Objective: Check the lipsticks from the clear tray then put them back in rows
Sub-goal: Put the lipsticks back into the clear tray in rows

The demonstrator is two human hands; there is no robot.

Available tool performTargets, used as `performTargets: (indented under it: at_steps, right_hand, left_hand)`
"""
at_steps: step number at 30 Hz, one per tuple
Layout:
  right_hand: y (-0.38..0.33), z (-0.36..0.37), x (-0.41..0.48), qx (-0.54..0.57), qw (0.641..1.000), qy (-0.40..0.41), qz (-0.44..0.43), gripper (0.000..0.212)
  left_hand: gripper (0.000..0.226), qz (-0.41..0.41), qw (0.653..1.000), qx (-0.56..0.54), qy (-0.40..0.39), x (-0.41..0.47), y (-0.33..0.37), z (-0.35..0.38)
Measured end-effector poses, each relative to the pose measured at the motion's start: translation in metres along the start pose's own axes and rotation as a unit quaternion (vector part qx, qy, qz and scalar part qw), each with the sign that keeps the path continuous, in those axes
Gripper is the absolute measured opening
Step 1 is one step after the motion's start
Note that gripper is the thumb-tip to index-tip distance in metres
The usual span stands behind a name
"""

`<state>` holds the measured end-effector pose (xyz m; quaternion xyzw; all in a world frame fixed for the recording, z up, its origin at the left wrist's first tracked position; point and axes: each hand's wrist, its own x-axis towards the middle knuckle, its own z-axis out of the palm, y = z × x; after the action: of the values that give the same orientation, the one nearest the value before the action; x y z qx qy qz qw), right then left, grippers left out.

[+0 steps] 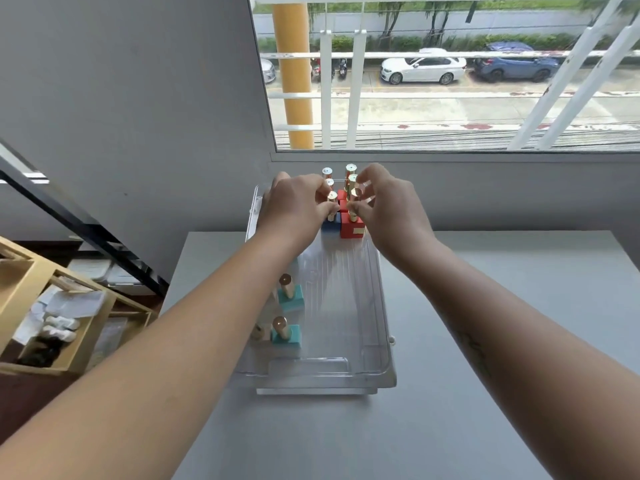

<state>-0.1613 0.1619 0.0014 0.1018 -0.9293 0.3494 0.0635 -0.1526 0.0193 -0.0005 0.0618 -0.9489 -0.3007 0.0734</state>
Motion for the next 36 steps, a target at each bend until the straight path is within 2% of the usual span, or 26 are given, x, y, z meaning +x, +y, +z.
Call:
performTargets:
  at_steps: [4,11,15,24,29,32,36]
  right_hand:
    - [0.004,0.001,-0.011,0.013,0.999,0.030,-0.012,0.037]
    - [-0.004,0.000,-0.032,0.012,0.997,0.062,-0.033,0.021]
    - [-0.021,0.002,-0.035,0.005,0.999,0.011,-0.051,0.013]
    - [-0.059,0.018,-0.026,-0.006,0.995,-0.091,-0.049,0.031]
    - [-0.066,0.032,-0.022,-0.034,0.990,-0.134,-0.040,0.035]
    - [-0.069,0.040,-0.021,-0.042,0.987,-0.147,-0.041,0.027]
    - [-0.069,0.045,-0.016,-0.072,0.984,-0.155,-0.052,0.014]
  left_hand:
    - [0.026,0.020,0.999,-0.046,0.004,-0.004,0.001,-0.006]
    - [0.021,0.060,0.996,-0.051,0.030,-0.016,-0.011,-0.027]
    - [0.021,0.066,0.996,-0.043,0.038,-0.027,-0.024,-0.040]
    - [0.020,0.025,0.999,-0.001,0.038,-0.040,-0.062,-0.065]
    - [0.025,0.003,1.000,-0.004,0.005,-0.046,-0.074,-0.063]
    - [0.026,-0.008,1.000,-0.003,-0.018,-0.048,-0.076,-0.060]
    - [0.015,-0.002,0.998,0.025,-0.066,-0.047,-0.079,-0.059]
